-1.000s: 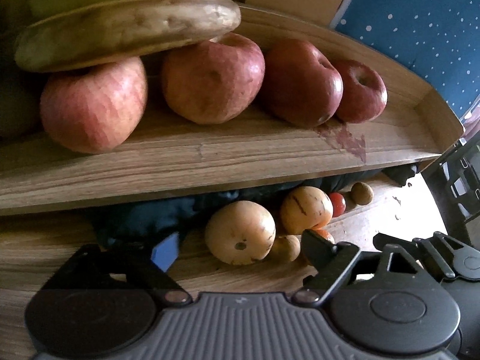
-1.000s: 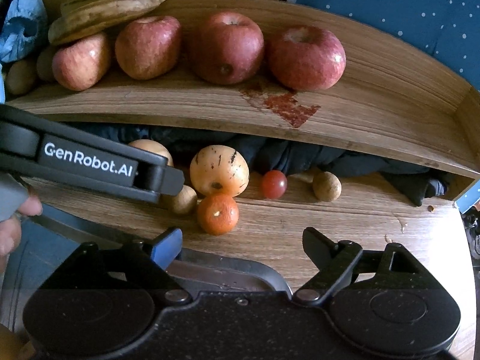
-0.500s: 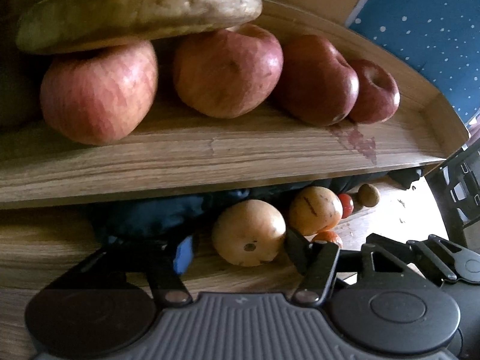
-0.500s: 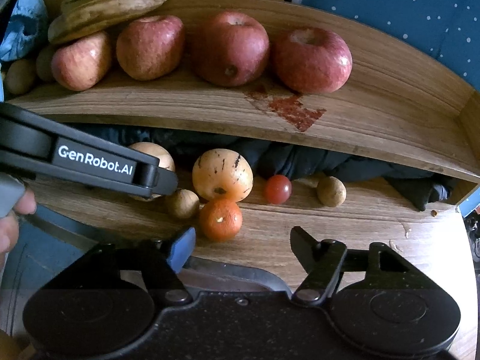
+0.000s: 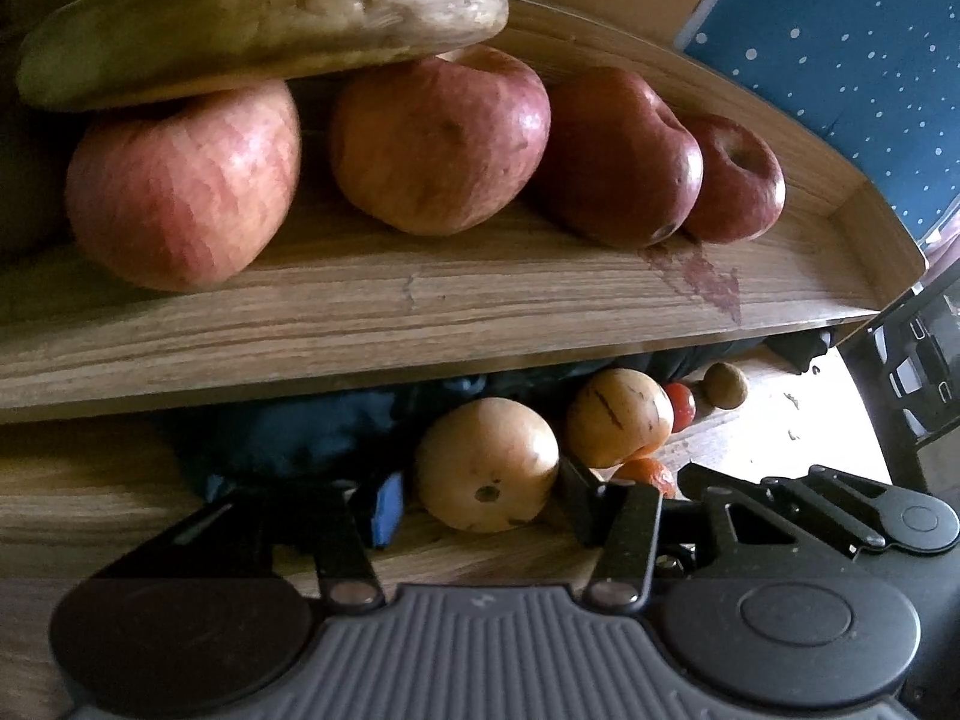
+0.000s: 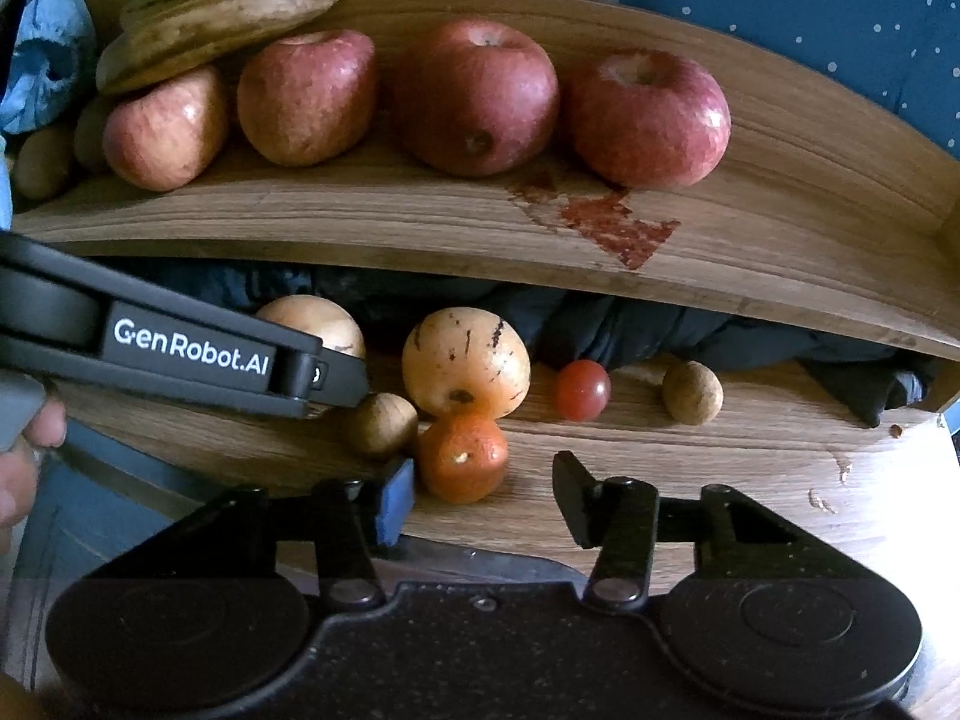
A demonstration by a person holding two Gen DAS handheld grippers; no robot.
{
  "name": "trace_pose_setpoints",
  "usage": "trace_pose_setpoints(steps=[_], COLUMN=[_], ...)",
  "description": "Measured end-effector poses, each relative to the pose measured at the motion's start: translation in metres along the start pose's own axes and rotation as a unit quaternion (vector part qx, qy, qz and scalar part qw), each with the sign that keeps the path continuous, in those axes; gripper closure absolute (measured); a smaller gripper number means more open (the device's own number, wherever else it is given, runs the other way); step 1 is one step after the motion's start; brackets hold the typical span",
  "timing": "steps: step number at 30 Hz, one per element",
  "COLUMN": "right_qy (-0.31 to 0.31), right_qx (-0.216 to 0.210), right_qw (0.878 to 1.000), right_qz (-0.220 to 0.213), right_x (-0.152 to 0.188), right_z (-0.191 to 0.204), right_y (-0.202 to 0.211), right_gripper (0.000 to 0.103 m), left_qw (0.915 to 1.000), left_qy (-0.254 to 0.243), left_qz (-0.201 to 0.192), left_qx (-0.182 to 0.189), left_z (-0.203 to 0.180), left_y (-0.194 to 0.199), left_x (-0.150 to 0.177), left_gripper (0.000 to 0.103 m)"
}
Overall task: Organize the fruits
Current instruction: 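Grasp the pale round pear with the left tool while the right tool grasps an orange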
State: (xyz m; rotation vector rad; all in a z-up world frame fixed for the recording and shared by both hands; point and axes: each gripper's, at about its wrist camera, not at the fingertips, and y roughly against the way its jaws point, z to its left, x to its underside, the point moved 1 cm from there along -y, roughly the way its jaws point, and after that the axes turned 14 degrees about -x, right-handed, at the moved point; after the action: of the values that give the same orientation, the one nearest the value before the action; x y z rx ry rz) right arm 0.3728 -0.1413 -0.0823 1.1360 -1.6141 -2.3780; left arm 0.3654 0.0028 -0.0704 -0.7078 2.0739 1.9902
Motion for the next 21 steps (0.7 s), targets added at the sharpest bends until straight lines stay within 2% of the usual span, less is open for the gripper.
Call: trace_pose_setpoints(steps=[6, 21], right_qy=[0.009, 0.016], right_qx=[-0.011, -0.015], right_qw=[1.000, 0.999], right_qz=[-0.004, -0.027], right_x=[0.002, 0.011], right_z=[0.006, 0.008], right_y=[0.001, 0.017], right_gripper=[0.068, 0.069], left_qw=[1.0000, 0.9999], left_qy=[0.002, -0.006], left_qz=[0.005, -0.010], left_qx=[0.004, -0.001], left_z=[0.003, -0.002], left_y=[0.000, 0.026], left_x=[0.002, 0.013], left_gripper=[0.047, 0.047])
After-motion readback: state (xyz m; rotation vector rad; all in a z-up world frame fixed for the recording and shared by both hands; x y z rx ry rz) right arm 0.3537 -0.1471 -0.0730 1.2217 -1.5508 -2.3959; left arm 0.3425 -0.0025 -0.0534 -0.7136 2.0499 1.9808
